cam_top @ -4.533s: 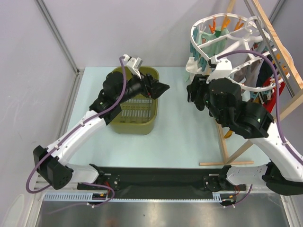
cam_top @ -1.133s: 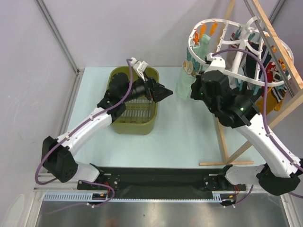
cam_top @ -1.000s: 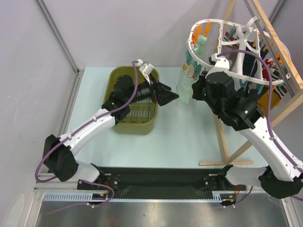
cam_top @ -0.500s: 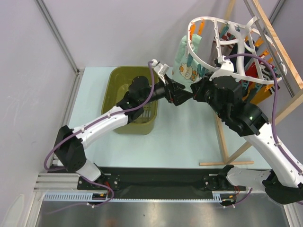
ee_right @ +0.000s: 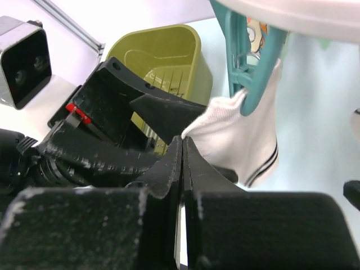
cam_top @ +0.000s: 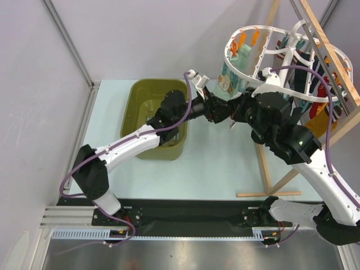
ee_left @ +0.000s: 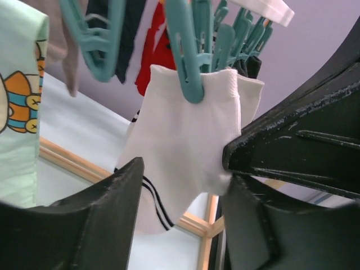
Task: Remove the socks clipped to the hanger
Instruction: Remove the sock from the hanger.
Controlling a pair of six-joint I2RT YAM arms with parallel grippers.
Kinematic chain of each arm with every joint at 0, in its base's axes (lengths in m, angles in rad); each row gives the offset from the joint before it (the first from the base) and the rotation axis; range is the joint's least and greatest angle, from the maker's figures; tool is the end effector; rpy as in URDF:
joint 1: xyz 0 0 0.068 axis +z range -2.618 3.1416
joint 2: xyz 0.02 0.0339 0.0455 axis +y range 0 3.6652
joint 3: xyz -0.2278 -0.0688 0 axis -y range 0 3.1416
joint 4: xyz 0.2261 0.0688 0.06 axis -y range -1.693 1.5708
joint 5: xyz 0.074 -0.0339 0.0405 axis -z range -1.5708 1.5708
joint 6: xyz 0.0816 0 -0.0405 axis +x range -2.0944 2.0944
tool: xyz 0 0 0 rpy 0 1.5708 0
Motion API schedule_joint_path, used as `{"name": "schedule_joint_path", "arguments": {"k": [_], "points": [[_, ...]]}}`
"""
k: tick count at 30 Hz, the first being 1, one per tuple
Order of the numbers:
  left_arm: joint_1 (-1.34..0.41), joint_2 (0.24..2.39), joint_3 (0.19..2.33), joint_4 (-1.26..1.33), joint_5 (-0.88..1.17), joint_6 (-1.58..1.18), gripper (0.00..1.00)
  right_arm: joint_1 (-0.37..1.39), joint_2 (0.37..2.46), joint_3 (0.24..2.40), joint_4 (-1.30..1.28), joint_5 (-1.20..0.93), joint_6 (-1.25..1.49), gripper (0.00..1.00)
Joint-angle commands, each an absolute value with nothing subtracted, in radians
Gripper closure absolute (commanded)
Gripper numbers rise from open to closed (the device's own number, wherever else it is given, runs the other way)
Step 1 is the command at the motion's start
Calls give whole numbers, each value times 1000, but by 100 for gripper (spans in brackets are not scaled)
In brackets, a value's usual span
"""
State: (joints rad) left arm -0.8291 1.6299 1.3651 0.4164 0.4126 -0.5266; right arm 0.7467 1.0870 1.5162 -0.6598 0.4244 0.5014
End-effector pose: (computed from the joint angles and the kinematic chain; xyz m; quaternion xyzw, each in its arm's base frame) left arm 0.2558 -0.3277 0.3621 0.2497 0.6070 -0.5696 0.4947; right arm 0.1983 0.1377 0.4299 0.0361 0.7764 0.2208 0.5892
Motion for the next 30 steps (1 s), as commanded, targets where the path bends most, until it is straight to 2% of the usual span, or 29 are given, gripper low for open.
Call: {"name": "schedule_joint_path", "arguments": {"k": [1,2,6,10,13,15,20,30], "points": [[-831,1631,1414,482,400,-543,42,747,1071,1516,-640,400,518,100],[-831,1632,1414,482,403,-545,52,747,1069,1516,-640,402,518,100],[-833,1628,1417,476,402,-545,76,746,1066,1517,-653,417,529,100],[-835,1625,1427,454,399,-535,99,747,1065,1532,-666,439,534,77],[-838,1615,1419,445,388,-528,100,747,1077,1563,-679,468,534,66],[-842,1606,1410,440,382,-517,100,753,1091,1591,-693,495,532,64],[-850,1588,1385,445,356,-511,100,773,1156,1710,-723,633,505,49],[-856,1580,1391,433,339,-512,98,805,1308,1867,-735,900,365,37]]}}
